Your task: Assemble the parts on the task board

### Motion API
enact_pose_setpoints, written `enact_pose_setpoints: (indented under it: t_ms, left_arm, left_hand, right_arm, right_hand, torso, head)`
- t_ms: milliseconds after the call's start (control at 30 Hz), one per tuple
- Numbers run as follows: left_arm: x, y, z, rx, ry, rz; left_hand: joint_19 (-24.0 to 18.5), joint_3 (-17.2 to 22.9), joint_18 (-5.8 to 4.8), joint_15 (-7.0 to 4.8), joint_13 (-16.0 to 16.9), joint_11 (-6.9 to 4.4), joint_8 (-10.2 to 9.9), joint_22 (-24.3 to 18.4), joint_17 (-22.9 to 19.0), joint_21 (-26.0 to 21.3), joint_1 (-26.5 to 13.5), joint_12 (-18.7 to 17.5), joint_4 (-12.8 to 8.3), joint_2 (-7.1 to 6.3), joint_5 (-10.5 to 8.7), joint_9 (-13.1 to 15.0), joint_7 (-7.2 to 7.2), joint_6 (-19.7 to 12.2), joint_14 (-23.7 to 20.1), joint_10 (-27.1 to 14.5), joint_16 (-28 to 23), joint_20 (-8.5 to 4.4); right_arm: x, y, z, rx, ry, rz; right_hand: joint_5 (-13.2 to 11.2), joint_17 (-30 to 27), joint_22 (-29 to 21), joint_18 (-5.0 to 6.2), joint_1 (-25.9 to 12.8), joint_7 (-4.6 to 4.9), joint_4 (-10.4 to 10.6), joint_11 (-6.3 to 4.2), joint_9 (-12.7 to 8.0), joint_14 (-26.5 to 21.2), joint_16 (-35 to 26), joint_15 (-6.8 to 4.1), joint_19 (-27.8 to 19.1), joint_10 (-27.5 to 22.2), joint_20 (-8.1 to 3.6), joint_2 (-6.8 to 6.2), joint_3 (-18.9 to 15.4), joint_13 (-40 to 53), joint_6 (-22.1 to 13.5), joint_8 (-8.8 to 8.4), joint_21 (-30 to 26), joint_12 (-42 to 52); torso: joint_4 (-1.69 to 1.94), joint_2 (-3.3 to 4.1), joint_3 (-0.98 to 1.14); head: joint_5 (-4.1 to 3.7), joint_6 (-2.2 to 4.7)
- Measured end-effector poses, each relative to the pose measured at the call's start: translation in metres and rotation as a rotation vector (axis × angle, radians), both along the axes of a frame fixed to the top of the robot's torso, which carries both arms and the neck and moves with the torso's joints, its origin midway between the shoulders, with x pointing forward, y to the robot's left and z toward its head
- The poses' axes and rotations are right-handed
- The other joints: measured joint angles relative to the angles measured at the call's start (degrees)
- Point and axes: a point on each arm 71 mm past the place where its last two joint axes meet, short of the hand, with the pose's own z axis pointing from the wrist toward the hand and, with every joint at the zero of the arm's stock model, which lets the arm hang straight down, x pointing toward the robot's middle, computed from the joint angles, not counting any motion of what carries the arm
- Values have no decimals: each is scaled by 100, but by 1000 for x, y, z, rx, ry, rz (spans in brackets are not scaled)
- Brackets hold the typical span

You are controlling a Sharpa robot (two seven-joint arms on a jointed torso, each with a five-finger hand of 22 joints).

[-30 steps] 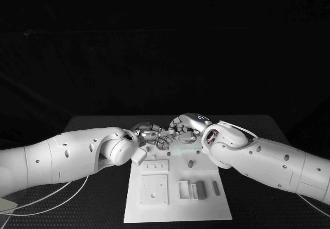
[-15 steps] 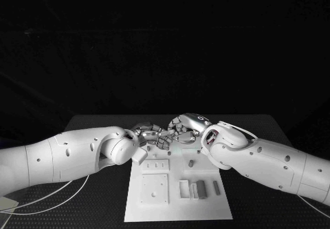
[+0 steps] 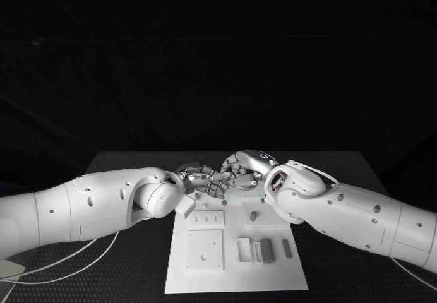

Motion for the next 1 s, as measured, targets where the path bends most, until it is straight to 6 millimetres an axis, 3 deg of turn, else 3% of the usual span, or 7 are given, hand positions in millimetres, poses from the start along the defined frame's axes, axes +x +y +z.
enact_pose_setpoints:
  t_ms: [233, 700, 1000]
  left_arm:
    - [0, 0, -1, 2, 4, 3]
    - [1, 2, -1, 5, 6, 9]
    - [1, 3, -1, 6, 9, 12]
  left_hand:
    - [-21, 0, -1, 0, 83, -91, 47, 39, 53, 0, 30, 49, 0, 30, 0, 24, -78, 119, 0, 93, 0, -21]
    - [-41, 23, -2, -21, 184, -113, 91, 114, 149, 0, 339, 83, -23, 495, 0, 49, -124, 246, 20, 155, 0, -41]
    - [-41, -171, -2, -21, 218, -113, 95, 142, 182, 0, 198, 83, 9, 453, 0, 35, -124, 247, 20, 154, -16, -41]
  right_arm:
    - [0, 0, -1, 1, 3, -1]
    - [0, 1, -1, 3, 5, 0]
    - [0, 1, -2, 3, 8, -1]
  right_hand:
    - [0, 0, 0, 1, -15, -12, 0, 0, 0, 1, 0, 2, 0, 0, 1, -15, 0, -5, 12, 0, 0, 0]
    - [0, 1, 0, 0, -30, -12, 14, 0, 0, 8, 0, 11, 0, 0, 1, -31, 14, -5, 12, 0, 0, 0]
    - [0, -4, 0, 0, -29, -11, 14, 0, 0, 7, 0, 12, 2, 0, 0, -31, 14, -5, 10, 0, 0, 0]
  torso:
    - [5, 3, 0]
    - [-1, 3, 4]
    - [-2, 2, 7]
  head:
    - [3, -13]
    - [14, -17]
    - [17, -21]
